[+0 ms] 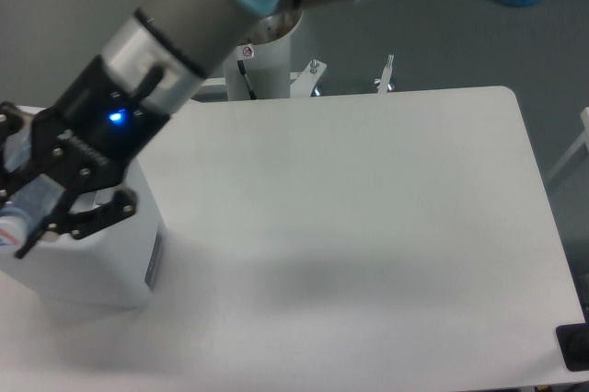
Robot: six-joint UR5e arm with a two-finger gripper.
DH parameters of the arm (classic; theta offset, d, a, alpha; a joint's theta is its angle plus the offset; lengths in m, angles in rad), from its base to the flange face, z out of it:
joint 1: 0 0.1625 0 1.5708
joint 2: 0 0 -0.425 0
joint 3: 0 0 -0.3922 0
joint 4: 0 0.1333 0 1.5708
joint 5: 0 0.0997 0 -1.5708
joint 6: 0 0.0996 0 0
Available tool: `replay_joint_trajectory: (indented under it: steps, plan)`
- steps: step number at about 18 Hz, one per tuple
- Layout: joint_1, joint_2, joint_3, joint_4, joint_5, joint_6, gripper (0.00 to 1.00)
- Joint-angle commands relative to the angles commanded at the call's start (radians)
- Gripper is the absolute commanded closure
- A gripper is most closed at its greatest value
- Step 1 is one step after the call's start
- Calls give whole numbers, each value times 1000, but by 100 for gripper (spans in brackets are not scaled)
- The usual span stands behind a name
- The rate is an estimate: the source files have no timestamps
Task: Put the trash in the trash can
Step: 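Lower the bottle into the bin and open the gripper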
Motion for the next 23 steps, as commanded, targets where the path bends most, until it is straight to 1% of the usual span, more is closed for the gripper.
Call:
replay_joint_trajectory:
  steps: [2,4,5,8,9,10,11,13,16,19,21,23]
  plan:
    - [-3,8,-31,0,0,83,93]
    - [-8,12,-52,3,0,118,83]
    - [-12,21,-68,6,0,132,80]
    - [-12,60,-132,8,0,205,60]
    - [-12,69,-146,8,0,236,47]
    - [-12,74,-154,8,0,253,30]
    - [-12,78,-157,8,0,253,24]
    - [-11,87,-169,6,0,255,1]
    - [8,103,-196,5,0,256,0]
    - [95,141,-219,5,0,258,0]
    - [135,143,-220,3,2,263,0]
    - [190,143,-221,2,6,308,0]
